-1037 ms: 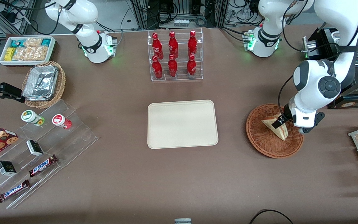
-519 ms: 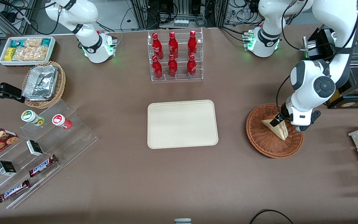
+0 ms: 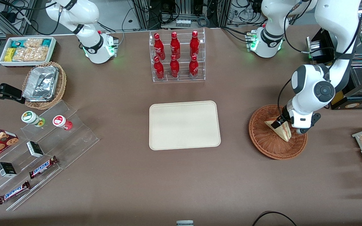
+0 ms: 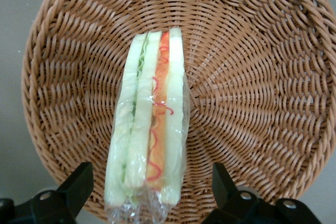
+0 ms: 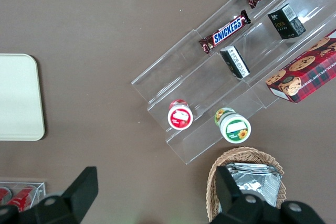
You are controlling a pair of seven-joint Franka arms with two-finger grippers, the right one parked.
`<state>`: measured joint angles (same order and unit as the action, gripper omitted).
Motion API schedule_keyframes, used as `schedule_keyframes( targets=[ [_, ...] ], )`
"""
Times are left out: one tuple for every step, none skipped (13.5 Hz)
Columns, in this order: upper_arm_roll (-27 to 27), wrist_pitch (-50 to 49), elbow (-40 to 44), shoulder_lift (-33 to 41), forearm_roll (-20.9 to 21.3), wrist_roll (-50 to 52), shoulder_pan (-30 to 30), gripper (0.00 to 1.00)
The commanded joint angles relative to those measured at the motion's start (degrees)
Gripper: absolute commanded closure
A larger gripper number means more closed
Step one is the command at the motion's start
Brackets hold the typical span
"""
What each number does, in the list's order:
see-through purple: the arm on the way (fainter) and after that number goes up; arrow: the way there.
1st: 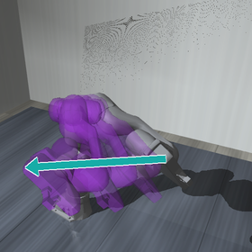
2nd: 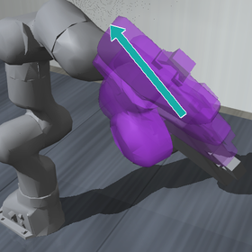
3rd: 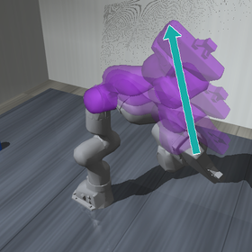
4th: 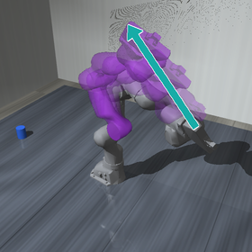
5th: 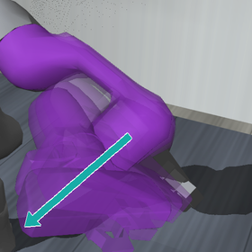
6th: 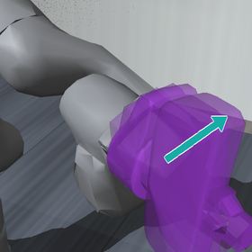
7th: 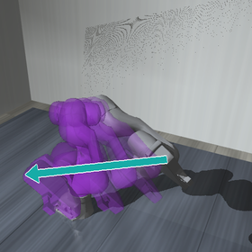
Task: Place sandwich from basket to tray
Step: 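Lower the open left gripper around the wrapped sandwich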
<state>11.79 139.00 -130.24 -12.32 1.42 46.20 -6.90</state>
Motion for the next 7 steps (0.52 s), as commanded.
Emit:
schedule_keyframes(
  targets=[
    [0.17,3.02,-0.98,-0.94,1.13,1.18,-0.39,0.0],
    [0.08,3.55,-0.98,-1.38,1.13,1.18,-0.39,0.0],
    [0.08,3.73,-0.98,-1.82,1.13,1.18,-0.48,0.0],
    [0.08,4.0,-0.98,-1.91,1.13,1.18,-0.48,0.0],
    [0.08,4.0,-0.98,-1.92,1.13,1.09,-0.48,0.0],
    [0.08,4.0,-0.98,-1.92,1.13,1.09,-0.48,0.03],
    [0.08,4.0,-0.98,-1.83,1.13,1.18,-0.48,0.15]
  ],
)
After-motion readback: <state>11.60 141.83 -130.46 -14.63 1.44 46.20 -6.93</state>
